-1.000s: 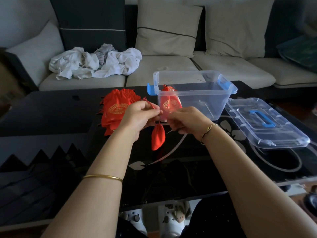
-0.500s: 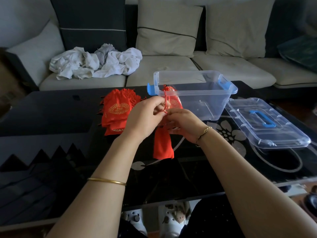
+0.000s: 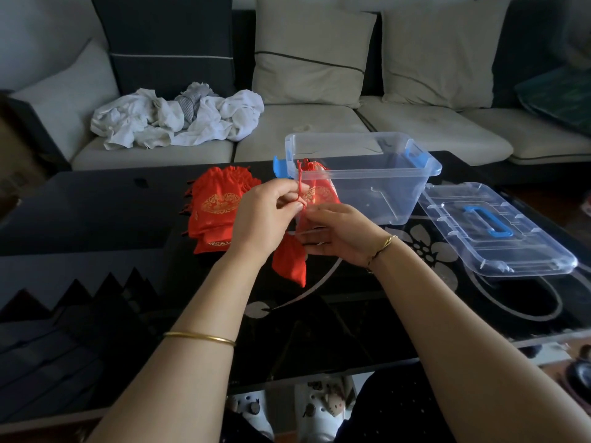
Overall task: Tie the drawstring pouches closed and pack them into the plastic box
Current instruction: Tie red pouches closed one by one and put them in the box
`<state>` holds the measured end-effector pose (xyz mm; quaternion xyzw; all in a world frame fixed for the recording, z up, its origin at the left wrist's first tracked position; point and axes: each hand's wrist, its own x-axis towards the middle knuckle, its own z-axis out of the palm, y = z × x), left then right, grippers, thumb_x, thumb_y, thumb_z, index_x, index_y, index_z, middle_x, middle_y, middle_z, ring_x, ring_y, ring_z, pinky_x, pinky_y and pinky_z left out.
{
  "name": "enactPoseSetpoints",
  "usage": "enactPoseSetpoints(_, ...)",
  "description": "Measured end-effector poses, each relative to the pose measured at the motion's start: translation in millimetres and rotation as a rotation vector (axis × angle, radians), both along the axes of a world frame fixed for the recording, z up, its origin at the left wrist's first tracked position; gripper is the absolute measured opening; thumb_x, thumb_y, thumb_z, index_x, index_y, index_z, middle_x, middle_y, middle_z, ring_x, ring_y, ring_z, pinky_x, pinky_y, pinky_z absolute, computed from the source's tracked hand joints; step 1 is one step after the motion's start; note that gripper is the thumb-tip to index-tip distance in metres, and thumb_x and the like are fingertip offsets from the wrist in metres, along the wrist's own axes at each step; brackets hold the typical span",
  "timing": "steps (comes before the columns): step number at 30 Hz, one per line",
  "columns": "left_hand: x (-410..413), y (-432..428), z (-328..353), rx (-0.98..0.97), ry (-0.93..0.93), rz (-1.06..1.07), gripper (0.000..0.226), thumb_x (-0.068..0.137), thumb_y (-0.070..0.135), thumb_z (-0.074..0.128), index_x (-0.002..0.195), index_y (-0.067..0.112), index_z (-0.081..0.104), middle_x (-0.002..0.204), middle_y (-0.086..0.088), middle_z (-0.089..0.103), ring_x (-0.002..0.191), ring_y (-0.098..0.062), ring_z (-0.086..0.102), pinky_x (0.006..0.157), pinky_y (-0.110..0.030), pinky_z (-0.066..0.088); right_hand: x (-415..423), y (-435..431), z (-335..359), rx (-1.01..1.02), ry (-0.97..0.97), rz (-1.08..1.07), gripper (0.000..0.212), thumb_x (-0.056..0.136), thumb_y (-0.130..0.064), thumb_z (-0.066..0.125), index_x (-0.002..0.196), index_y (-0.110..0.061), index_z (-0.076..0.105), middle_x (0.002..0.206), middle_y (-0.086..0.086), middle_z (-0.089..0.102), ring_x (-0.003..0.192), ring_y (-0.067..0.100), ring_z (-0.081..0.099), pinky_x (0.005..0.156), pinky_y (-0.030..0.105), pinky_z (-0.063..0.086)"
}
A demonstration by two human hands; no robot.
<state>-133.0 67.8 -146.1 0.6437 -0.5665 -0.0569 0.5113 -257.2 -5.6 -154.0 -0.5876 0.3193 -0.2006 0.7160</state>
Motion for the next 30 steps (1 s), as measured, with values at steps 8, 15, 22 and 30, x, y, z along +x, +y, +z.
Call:
enactPoseSetpoints(8, 5.2, 2.2, -7.8, 0.183, 0.436, 0.001, 0.016, 0.091, 0.009, 0.058, 0.091, 0.017, 0.071, 0.091, 0.004, 0.069, 0.085, -0.004, 0.063, 0.071, -0.020, 0.051, -4.7, -4.9, 0.3, -0.114, 0.018, -0.134, 0.024, 0.096, -0.023, 0.047, 0.084, -0.007, 0.058, 0.080, 0.006, 0.062, 0.070, 0.016, 0.063, 0.066, 0.028, 0.053)
enactPoseSetpoints(15, 19.1, -0.8, -17.5, 0.378, 0.207, 0.258, 0.024, 0.097, 0.018, 0.040, 0.091, 0.005, 0.060, 0.086, -0.007, 0.068, 0.079, -0.021, 0.063, 0.074, -0.041, 0.050, -10.3, -15.1, -15.3, -0.300, 0.313, -0.225, 0.025, 0.091, -0.011, 0.049, 0.067, -0.007, 0.056, 0.066, 0.006, 0.059, 0.057, 0.014, 0.059, 0.052, 0.021, 0.051)
enactPoseSetpoints(22, 9.6, -0.4, -1.0, 0.163, 0.964, 0.129, 0.021, 0.089, 0.002, 0.032, 0.077, 0.013, 0.045, 0.076, -0.003, 0.069, 0.086, -0.020, 0.068, 0.065, -0.024, 0.048, -15.8, -25.6, -31.3, -0.462, 0.648, -0.245, 0.027, 0.086, -0.007, 0.049, 0.060, -0.002, 0.055, 0.058, 0.012, 0.058, 0.065, 0.028, 0.057, 0.074, 0.041, 0.055)
enactPoseSetpoints(30, 8.8, 2.6, -6.2, 0.440, 0.640, -0.035, 0.017, 0.092, 0.019, 0.058, 0.079, 0.011, 0.064, 0.072, -0.001, 0.063, 0.064, -0.011, 0.057, 0.060, -0.023, 0.046, -8.6, -16.2, -9.1, -0.306, 0.135, -0.361, 0.027, 0.091, -0.015, 0.050, 0.065, -0.008, 0.057, 0.064, 0.007, 0.057, 0.054, 0.015, 0.054, 0.053, 0.023, 0.050)
